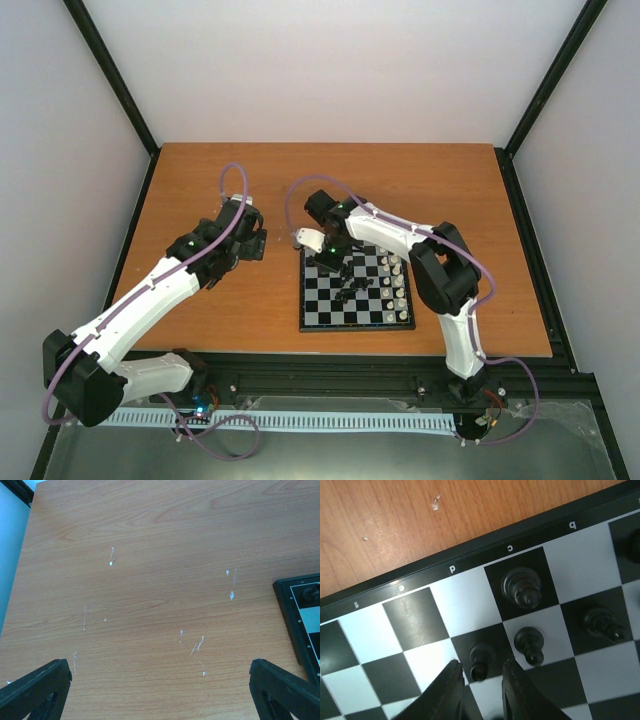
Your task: Set up the chess pieces on the board
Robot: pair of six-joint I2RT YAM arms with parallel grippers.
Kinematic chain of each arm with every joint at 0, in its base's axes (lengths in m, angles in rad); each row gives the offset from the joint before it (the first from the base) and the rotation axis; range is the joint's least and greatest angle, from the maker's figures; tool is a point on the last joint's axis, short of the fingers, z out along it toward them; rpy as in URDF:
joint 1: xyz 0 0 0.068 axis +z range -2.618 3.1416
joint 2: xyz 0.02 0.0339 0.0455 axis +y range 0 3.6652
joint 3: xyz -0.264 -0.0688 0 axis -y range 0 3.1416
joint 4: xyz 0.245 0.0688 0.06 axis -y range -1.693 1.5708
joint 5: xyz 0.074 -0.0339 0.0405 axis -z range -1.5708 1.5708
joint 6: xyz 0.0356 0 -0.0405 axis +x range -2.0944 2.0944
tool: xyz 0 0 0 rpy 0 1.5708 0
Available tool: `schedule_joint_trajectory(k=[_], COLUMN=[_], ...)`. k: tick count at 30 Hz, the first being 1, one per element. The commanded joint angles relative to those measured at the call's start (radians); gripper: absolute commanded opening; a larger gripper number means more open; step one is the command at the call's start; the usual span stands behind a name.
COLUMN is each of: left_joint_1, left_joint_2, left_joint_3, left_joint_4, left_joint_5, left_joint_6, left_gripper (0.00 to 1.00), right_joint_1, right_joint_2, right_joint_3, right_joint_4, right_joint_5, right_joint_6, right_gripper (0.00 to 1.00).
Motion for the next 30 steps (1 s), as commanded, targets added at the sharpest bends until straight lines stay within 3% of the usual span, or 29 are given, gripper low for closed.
schedule_joint_trajectory(k=[1, 12, 17, 30], left_joint_1=[0.005, 0.005, 0.005, 0.006], left_joint_2=[0.007, 0.021, 0.026, 0.081], left_joint_3=[0.025, 0.024, 0.022, 0.034], left_joint_4=[-0.008, 0.0, 0.01, -0.002], left_joint_5=[-0.003, 0.04, 0.084, 0.103], left_joint_6=[0.013, 0.018, 0.039, 0.046], left_gripper=[1.0, 1.0, 1.0, 1.0], right_joint_1=[0.004, -0.137, -0.146, -0.123], right_joint_2=[-0.122, -0.367, -0.459, -0.403], right_joint_3=[0.008, -0.231, -0.397, -0.448], right_joint_4=[-0.017, 0.06, 0.118, 0.134], right_joint_5=[0.027, 0.027, 0.002, -0.084], right_joint_6=[0.007, -0.001, -0.022, -0.045], right_gripper=[0.22, 0.23, 0.23, 0.23])
